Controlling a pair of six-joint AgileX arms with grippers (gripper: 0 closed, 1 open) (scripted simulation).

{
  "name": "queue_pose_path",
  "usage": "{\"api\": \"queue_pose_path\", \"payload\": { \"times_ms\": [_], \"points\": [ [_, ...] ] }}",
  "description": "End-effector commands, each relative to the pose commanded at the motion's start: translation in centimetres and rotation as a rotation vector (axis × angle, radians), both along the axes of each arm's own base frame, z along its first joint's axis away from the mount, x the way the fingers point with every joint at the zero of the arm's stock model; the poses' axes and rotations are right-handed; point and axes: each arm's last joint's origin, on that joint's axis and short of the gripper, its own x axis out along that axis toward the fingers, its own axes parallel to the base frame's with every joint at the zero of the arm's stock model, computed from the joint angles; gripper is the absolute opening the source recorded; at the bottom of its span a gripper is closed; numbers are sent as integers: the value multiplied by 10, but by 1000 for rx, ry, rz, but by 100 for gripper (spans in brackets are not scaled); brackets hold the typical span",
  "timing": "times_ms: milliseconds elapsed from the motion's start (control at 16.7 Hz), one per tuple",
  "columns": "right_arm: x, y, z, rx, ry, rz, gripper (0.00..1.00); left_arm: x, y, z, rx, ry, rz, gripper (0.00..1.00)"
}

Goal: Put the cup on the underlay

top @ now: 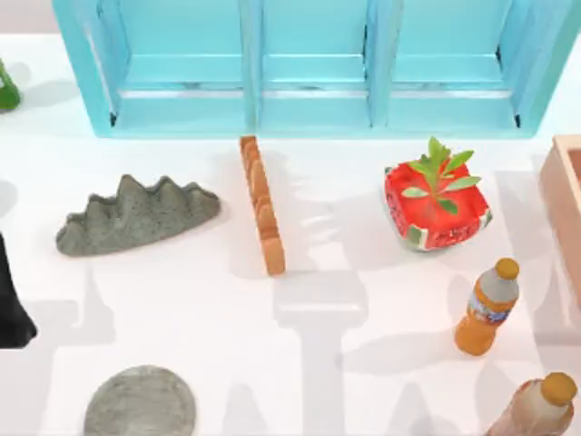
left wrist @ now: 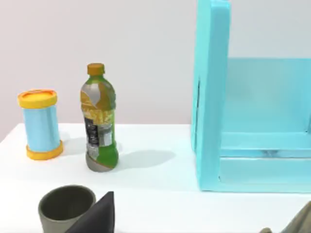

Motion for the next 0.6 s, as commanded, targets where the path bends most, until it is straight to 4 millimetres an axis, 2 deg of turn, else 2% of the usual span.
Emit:
{"api": "queue_pose_path", "payload": {
  "times_ms": [180,300,420,600],
  "points": [
    [0,0,0,0,0,0,100,0,0,2,9,7,-1,100],
    [0,0,0,0,0,0,100,0,0,11,58,45,-4,100],
    [0,0,0,0,0,0,100,2,-1,28,149,112,-10,100],
    [0,0,0,0,0,0,100,14,0,69,358,257,-38,100]
  ]
}}
